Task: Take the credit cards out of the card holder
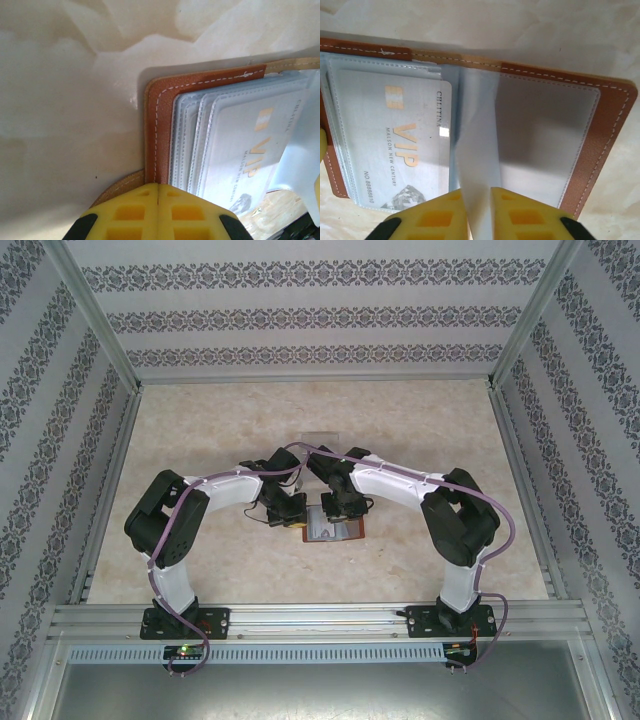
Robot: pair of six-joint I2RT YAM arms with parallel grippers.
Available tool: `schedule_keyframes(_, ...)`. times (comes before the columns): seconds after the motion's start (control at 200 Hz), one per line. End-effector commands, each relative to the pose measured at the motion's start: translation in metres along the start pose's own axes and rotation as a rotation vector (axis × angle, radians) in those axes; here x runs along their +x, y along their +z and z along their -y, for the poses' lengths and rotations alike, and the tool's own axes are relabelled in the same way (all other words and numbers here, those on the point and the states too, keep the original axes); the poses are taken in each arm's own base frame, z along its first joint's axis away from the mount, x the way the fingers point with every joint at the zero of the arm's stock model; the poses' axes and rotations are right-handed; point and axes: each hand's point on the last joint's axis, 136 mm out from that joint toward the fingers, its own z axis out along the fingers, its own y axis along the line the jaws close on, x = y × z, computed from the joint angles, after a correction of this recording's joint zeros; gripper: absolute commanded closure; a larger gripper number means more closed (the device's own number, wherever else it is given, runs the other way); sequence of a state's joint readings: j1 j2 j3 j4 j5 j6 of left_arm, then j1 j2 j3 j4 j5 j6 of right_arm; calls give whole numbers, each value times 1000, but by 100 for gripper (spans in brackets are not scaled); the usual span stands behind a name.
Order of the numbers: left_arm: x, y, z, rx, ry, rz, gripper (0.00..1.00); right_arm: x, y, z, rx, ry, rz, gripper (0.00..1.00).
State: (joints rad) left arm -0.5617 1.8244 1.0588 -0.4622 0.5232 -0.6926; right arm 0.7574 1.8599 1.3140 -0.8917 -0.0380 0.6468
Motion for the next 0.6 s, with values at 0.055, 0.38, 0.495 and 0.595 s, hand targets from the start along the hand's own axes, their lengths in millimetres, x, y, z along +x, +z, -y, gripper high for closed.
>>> schedule_keyframes(0.055, 5, 12, -6, -19, 3, -39, 97, -2, -19, 0, 12, -19, 40, 90)
schedule_keyframes(0.38, 5, 13, -7, -27, 1, -46, 97, -4, -26, 8, 25, -18, 54, 97)
schedule_keyframes(0.495, 4, 13, -7, -32, 1, -48, 97, -5, -27, 13, 29, -13, 57, 98)
schedule_keyframes(0.595, 4, 14, -8, -38, 1, -53, 97, -6, -27, 16, 28, -7, 57, 98)
